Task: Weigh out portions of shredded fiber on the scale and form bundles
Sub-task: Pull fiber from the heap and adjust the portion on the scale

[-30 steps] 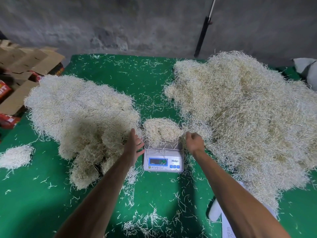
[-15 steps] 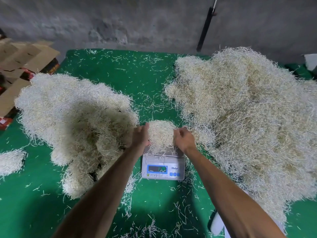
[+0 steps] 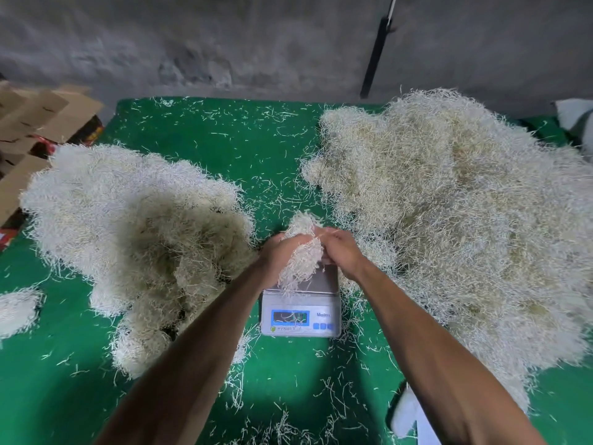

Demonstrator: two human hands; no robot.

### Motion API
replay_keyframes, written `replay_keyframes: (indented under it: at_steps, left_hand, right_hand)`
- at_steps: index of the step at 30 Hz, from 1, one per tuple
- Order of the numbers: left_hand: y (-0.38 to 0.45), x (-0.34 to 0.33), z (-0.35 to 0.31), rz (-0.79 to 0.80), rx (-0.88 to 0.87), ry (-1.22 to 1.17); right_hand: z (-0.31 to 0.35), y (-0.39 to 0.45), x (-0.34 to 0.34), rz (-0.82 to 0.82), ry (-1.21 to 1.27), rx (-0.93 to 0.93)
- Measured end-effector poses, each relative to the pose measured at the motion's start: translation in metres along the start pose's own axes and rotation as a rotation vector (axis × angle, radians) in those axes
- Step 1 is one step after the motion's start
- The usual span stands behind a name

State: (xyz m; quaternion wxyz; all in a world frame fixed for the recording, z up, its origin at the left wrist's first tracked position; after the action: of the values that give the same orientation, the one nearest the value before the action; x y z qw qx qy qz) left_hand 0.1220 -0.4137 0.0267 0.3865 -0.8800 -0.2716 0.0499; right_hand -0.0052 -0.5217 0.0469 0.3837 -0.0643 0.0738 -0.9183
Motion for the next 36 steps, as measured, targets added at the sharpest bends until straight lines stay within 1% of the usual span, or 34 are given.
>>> replay_keyframes:
  at_steps: [2, 4, 6, 8, 9, 10, 11, 12, 13, 14, 15, 16, 17, 18, 19, 20, 23, 24, 25, 26, 27, 28, 29, 31, 32, 33, 34, 36]
  left_hand:
    - [-0.003, 0.0, 0.002, -0.053, 0.015, 0.01]
    - [-0.009, -0.003, -0.001, -0.086, 0.021, 0.014]
    - [-0.016, -0.012, -0.009, -0.051, 0.002, 0.008]
    - [-0.021, -0.017, -0.013, 0.009, -0.012, 0.011]
    - [-0.019, -0.014, -0.013, 0.034, -0.023, -0.023]
    - [-0.017, -0.007, -0.009, 0.055, -0.018, -0.112]
    - [-0.018, 0.004, -0.005, 0.063, 0.007, -0.237]
    - [-0.019, 0.018, 0.001, 0.044, 0.038, -0.344]
    - [-0.019, 0.03, 0.007, 0.031, 0.06, -0.396]
    - [-0.02, 0.035, 0.011, 0.056, 0.082, -0.416]
    - [-0.019, 0.034, 0.014, 0.101, 0.094, -0.421]
    - [-0.017, 0.033, 0.017, 0.118, 0.107, -0.419]
    - [-0.016, 0.032, 0.018, 0.107, 0.105, -0.42]
    - [-0.018, 0.029, 0.017, 0.09, 0.095, -0.424]
    - [-0.021, 0.024, 0.014, 0.084, 0.08, -0.437]
    - [-0.021, 0.021, 0.012, 0.076, 0.063, -0.447]
    - [-0.022, 0.011, 0.009, 0.067, 0.053, -0.443]
    - [-0.019, 0.009, 0.01, 0.072, 0.068, -0.438]
    - [-0.019, 0.005, 0.009, 0.077, 0.084, -0.426]
    - [-0.02, 0.0, 0.008, 0.085, 0.096, -0.416]
    - [-0.022, -0.005, 0.006, 0.099, 0.101, -0.412]
    - [-0.024, -0.01, 0.003, 0.12, 0.096, -0.411]
    - [-0.026, -0.014, -0.001, 0.145, 0.085, -0.411]
    - [-0.03, -0.022, -0.007, 0.18, 0.064, -0.409]
    - [-0.031, -0.024, -0.009, 0.182, 0.057, -0.415]
    - [-0.032, -0.023, -0.011, 0.174, 0.052, -0.429]
    - [-0.031, -0.019, -0.012, 0.148, 0.049, -0.449]
    - [-0.031, -0.003, -0.009, 0.082, 0.043, -0.514]
  right_hand:
    - [-0.004, 0.008, 0.014, -0.093, 0.037, -0.06]
    - [-0.006, 0.015, 0.026, -0.233, 0.121, -0.117]
    - [-0.005, 0.016, 0.034, -0.357, 0.221, -0.186]
    - [-0.004, 0.015, 0.049, -0.485, 0.339, -0.183]
    - [-0.007, 0.016, 0.059, -0.528, 0.429, -0.169]
    - [-0.007, 0.014, 0.071, -0.56, 0.506, -0.16]
    - [-0.011, 0.012, 0.087, -0.585, 0.496, -0.173]
    - [-0.019, 0.006, 0.099, -0.617, 0.485, -0.234]
    - [-0.023, 0.003, 0.116, -0.655, 0.438, -0.272]
    - [-0.026, 0.0, 0.13, -0.673, 0.407, -0.271]
    - [-0.028, -0.001, 0.14, -0.711, 0.5, -0.227]
    - [-0.029, -0.001, 0.144, -0.76, 0.73, -0.147]
    - [-0.027, 0.001, 0.147, -0.741, 0.796, -0.076]
    - [-0.03, -0.002, 0.151, -0.755, 0.729, -0.082]
    - [-0.026, -0.004, 0.152, -0.722, 0.588, -0.092]
    - [-0.023, -0.008, 0.151, -0.667, 0.362, -0.126]
    - [-0.016, -0.012, 0.149, -0.348, -0.629, -0.279]
    - [-0.005, -0.01, 0.145, -0.295, -0.898, -0.25]
    - [0.01, -0.008, 0.137, -0.299, -1.049, -0.135]
    - [0.026, -0.007, 0.123, -0.308, -1.075, 0.02]
    - [0.039, -0.005, 0.105, -0.277, -0.995, 0.167]
    - [0.047, -0.004, 0.084, -0.183, -0.83, 0.256]
    - [0.05, -0.005, 0.06, -0.045, -0.669, 0.278]
    - [0.037, -0.012, 0.022, 0.172, -0.487, 0.16]
    - [0.027, -0.017, 0.012, 0.228, -0.416, 0.087]
    - [0.019, -0.019, 0.01, 0.209, -0.358, 0.05]
    - [0.013, -0.016, 0.019, 0.114, -0.305, 0.032]
    - [0.001, -0.012, 0.058, -0.193, -0.172, -0.023]
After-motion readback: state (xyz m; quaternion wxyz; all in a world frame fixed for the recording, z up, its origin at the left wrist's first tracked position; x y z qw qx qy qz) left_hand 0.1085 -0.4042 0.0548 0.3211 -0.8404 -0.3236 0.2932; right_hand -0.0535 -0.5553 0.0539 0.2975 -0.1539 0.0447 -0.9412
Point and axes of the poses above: each hand's wrist, its own y-axis towards the middle knuckle, its own x-axis out of the back of the hand, z = x × y, the point moved 8 cm from there along y, towards the middle knuckle, and after that the axes turned 12 degrees about x, right-handed, at the moved point
